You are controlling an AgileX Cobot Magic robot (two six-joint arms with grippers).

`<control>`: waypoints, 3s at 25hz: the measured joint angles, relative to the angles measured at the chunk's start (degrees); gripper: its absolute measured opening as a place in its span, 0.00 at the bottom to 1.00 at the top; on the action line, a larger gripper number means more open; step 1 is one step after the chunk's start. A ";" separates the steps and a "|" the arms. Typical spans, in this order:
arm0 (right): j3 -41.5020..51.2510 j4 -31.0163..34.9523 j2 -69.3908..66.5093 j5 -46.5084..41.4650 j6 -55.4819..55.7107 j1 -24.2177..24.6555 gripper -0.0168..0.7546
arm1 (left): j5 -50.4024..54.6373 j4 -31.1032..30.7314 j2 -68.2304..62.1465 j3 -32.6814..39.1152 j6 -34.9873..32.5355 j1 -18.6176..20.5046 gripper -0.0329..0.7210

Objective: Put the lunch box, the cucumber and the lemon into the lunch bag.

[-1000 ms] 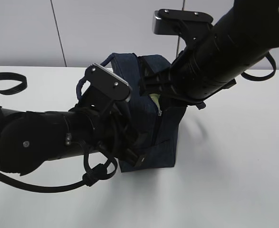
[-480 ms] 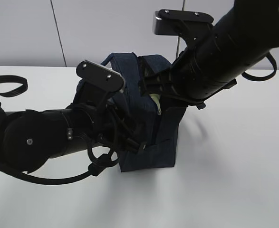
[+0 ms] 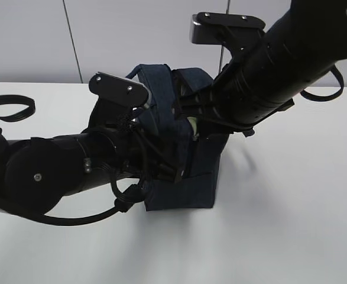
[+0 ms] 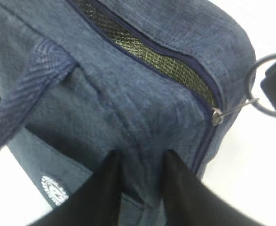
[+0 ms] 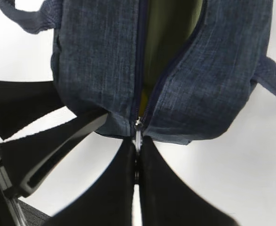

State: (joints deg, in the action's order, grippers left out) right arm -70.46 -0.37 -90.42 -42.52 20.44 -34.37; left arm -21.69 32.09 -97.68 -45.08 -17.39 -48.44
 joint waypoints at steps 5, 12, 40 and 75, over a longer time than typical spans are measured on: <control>0.00 0.37 0.00 0.00 0.00 0.00 0.02 | -0.23 0.13 -0.25 0.00 0.83 0.00 0.08; -0.87 0.37 0.00 0.00 -0.78 0.00 0.02 | 0.99 0.13 -0.45 0.00 0.92 0.00 0.04; -4.15 -0.05 -0.59 0.35 -1.79 0.00 0.02 | 6.17 -0.18 0.09 -0.56 0.82 0.05 0.04; -4.30 -2.21 -0.94 8.92 -1.79 0.00 0.02 | 11.57 -1.62 6.06 4.48 0.72 -0.57 0.04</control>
State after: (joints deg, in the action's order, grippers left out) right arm -74.75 -2.58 -91.36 -33.60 18.65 -34.37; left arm -10.11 30.47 -91.61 -40.60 -16.67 -49.01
